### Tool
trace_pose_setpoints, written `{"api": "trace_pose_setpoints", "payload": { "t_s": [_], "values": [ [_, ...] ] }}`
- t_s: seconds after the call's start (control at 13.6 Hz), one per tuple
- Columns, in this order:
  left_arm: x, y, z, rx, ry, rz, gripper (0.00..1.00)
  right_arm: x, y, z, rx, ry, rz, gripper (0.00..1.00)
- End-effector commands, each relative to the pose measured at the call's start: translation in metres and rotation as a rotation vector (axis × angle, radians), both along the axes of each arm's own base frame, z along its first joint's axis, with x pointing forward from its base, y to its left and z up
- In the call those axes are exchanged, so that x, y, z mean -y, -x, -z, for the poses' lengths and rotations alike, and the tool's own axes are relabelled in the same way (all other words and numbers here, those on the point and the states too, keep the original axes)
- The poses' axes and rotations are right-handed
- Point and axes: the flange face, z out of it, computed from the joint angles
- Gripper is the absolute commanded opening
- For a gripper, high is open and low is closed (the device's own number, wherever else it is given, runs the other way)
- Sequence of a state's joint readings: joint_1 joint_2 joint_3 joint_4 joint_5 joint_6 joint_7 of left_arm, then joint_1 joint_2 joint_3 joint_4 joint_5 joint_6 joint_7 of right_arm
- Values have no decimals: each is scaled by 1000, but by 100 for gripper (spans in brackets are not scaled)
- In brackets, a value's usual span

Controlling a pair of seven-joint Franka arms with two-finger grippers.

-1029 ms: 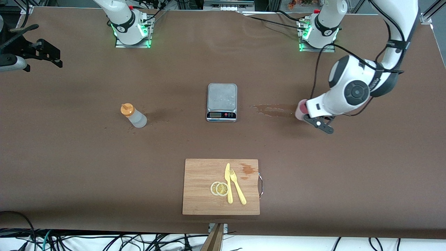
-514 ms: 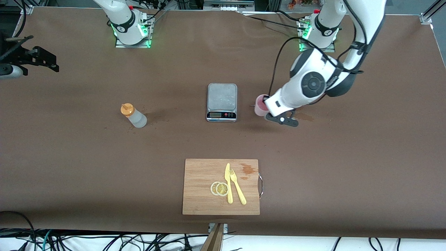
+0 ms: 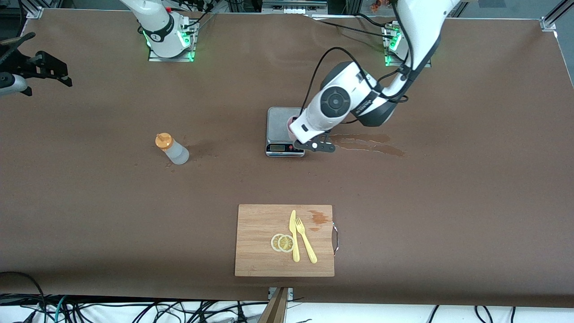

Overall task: Add sauce to pink cup with both arms
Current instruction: 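Lift the pink cup with the left gripper and carry it to the scale, then release the cup on the scale while the right gripper reaches the bottle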

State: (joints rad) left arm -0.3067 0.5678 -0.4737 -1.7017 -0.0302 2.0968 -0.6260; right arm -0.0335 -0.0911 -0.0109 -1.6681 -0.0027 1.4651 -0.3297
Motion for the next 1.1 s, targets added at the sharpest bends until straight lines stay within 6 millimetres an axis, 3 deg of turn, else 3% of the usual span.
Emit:
{"api": "trace_pose_setpoints", "payload": {
  "t_s": [0.0, 0.29, 0.37, 0.44, 0.51, 0.59, 0.81, 1.03],
  "values": [
    [18, 6, -5, 23, -19, 10, 0, -5, 7, -9, -4, -50, -61, 100],
    [36, 28, 17, 16, -55, 66, 0, -11, 10, -2, -19, -75, -77, 100],
    [39, 30, 24, 21, -75, 62, 11, -11, 8, 5, -28, -77, -76, 100],
    [44, 36, 29, 31, -90, 84, 39, -12, 7, 13, -31, -82, -79, 100],
    [44, 34, 27, 47, -95, 93, 94, -12, 7, 22, -34, -84, -78, 100],
    [43, 27, 15, 60, -79, 93, 100, -12, 7, 30, -41, -84, -86, 100],
    [38, 23, -16, 69, -93, 92, 100, -12, 4, 41, -26, -88, -114, 100],
    [26, 16, -66, 63, -101, 65, 100, -13, -1, 59, -22, -105, -132, 100]
  ]
}}
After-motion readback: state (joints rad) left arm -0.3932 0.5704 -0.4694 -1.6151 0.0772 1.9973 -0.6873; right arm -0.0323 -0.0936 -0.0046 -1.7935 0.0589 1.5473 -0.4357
